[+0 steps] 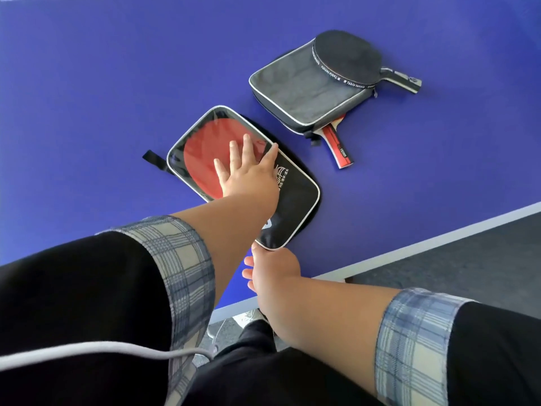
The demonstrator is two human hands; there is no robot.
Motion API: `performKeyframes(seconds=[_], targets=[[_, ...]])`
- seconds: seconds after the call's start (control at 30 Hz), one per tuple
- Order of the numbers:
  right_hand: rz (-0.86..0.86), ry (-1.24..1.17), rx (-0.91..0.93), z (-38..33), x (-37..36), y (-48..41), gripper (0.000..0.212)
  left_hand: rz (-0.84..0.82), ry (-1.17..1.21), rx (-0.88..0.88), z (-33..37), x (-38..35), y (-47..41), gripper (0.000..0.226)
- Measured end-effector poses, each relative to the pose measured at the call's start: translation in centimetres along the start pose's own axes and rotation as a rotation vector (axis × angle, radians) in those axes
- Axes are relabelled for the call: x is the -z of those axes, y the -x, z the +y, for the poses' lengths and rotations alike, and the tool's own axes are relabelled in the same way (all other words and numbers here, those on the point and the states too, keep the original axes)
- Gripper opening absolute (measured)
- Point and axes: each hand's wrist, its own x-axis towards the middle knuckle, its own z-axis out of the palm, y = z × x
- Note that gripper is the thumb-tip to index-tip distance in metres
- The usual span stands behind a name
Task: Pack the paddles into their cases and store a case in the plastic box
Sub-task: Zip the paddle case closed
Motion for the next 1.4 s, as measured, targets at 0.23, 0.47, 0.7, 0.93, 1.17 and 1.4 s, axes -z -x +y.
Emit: performKeyframes(seconds=[0.23,0.47,0.7,0.93,1.17,1.4], targets=[[0.067,0.949,0.402,-0.5,4.6,-0.5,0.019,0.05,-0.053,-0.101,-1.5,-0.5,0.1,0.054],[0.232,1.383,0.64,-4.0,9.5,-1.6,0.026,0.014,-0.096,-0.14,-2.0,-0.1,0.2,0.057],[0.362,1.618,0.687,-9.7,12.6,-3.3,0.02,-0.011,-0.172,-0.228,-2.9,0.5,1.0,0.059],[0.195,1.937,0.971,-13.1,12.3,-5.0,0.031,-0.056,-0.275,-0.31,-4.3,0.9,2.2,0.06],[-0.275,2.04,1.249,-15.8,10.3,-6.1,0.022,-0.101,-0.273,-0.38,-5.7,2.8,2.7,0.054],[-0.301,2.114,1.418,-18.0,8.5,-7.9,0.026,0.088,-0.075,0.151,-3.0,1.8,0.0,0.063]])
